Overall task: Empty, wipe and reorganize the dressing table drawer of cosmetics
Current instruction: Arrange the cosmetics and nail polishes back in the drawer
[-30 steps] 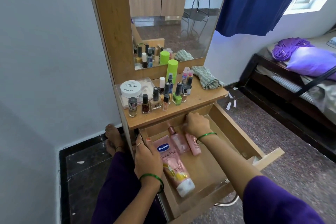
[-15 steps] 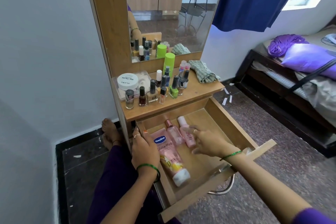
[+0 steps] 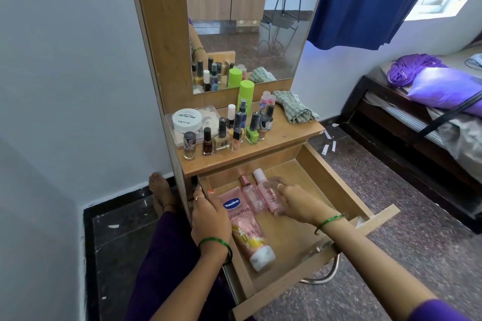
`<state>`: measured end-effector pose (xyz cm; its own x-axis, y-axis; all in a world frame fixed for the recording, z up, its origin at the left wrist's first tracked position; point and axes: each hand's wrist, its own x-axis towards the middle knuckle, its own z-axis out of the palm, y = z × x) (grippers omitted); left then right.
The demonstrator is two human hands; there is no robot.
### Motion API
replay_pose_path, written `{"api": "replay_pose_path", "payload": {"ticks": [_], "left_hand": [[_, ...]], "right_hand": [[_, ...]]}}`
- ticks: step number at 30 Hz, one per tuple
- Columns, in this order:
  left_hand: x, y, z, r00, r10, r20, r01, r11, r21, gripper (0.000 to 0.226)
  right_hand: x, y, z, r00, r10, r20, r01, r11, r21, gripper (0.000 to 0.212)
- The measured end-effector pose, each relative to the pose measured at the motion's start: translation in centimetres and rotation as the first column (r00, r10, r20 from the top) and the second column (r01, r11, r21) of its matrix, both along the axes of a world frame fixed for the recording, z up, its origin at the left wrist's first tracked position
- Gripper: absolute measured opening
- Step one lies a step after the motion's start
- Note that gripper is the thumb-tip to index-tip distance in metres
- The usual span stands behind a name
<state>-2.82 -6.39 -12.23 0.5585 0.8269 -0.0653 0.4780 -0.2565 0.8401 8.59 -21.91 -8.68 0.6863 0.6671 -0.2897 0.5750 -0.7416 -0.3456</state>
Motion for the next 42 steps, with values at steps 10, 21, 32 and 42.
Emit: {"api": "replay_pose_path", "payload": {"ticks": [10, 21, 32, 42], "left_hand": [[0.0, 0.1, -0.3, 1.000, 0.000, -0.015, 0.000, 1.000, 0.007, 0.039], [0.0, 0.1, -0.1, 1.000, 0.004, -0.014, -0.004, 0.999, 0.033, 0.045], [-0.1, 0.1, 0.2, 1.000, -0.001, 0.006, 0.001, 0.999, 0.042, 0.047], [-0.1, 0.1, 0.3, 1.000, -0.002, 0.012, 0.002, 1.000, -0.005, 0.040]], "right_hand": [[6.1, 4.5, 11.9, 0.866, -0.297, 0.402, 0.017, 0.821, 0.571, 0.016], [13.3, 13.6, 14.3, 0.893, -0.077, 0.444, 0.014, 0.990, 0.144, 0.045], [14.1, 12.8, 15.2, 0.904, -0.218, 0.367, 0.016, 0.876, 0.482, 0.041], [6.6, 3.6, 15.4, 0.715, 0.040, -0.698, 0.699, -0.072, 0.712, 0.019]]}}
